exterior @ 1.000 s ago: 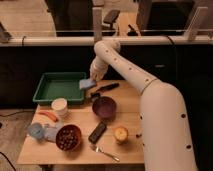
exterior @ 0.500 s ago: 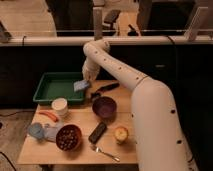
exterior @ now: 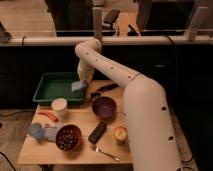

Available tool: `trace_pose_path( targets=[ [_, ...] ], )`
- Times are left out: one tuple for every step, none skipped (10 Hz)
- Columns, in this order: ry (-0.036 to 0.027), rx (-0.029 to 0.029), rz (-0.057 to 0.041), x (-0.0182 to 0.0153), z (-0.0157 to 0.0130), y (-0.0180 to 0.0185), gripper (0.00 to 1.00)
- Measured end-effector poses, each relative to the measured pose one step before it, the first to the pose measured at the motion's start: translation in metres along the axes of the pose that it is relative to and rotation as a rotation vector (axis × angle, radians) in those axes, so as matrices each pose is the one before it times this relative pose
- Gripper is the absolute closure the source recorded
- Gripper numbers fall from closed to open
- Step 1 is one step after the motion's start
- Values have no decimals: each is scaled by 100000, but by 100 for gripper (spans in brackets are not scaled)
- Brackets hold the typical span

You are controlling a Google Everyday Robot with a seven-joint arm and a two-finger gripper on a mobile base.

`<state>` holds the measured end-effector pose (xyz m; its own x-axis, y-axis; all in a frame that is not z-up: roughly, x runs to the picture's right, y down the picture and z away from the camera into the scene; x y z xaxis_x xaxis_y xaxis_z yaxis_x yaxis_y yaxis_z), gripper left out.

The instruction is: Place sponge in tray

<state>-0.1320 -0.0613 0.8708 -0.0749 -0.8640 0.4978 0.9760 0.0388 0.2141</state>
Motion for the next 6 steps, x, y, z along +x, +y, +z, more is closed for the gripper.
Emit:
trace_pose_path(
  targets=[
    [-1077, -629, 451, 77, 21, -814, 96],
    [-1163, -356, 704, 104, -46, -379, 96],
    [-1169, -52, 641, 29, -5, -167, 96],
    [-1433, 311, 485, 9, 40, -377, 96],
    [-1374, 487, -58, 30, 78, -433, 96],
    [-1112, 349, -302, -37, 105, -374, 96]
  ],
)
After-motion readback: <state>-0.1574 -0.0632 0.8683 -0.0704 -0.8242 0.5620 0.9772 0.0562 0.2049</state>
